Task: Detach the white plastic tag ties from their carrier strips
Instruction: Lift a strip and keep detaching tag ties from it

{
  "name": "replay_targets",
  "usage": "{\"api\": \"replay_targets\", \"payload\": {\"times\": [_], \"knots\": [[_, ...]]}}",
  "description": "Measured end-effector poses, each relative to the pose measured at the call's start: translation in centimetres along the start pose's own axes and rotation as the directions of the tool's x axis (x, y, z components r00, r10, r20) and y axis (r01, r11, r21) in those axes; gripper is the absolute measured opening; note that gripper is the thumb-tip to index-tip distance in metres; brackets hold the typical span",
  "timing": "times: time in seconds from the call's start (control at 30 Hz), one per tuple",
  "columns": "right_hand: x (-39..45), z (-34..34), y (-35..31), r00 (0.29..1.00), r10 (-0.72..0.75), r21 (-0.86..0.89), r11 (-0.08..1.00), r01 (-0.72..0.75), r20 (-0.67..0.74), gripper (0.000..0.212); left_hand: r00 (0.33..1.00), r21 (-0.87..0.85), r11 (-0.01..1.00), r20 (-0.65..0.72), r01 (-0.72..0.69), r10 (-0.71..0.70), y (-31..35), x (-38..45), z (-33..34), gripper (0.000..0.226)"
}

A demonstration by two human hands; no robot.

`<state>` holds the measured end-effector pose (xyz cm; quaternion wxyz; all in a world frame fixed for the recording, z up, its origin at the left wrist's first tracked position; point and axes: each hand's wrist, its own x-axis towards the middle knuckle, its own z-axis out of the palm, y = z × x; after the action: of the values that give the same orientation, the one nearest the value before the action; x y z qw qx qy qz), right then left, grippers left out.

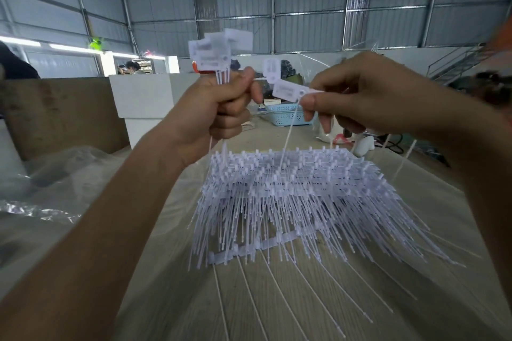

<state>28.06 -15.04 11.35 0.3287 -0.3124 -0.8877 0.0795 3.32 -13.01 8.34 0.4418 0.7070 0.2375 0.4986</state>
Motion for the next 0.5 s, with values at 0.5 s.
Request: {"api": "replay_targets", "payload": {"times": [0.5], "knots": [[-2.0, -3.2, 0.9, 0.937, 0.003, 0.247, 0.964, -0.095, 0.350, 0.025, 0.830, 0.105, 0.992, -0.546, -0.066, 0.113, -0.2, -0.9, -7.9, 0.038]]}}
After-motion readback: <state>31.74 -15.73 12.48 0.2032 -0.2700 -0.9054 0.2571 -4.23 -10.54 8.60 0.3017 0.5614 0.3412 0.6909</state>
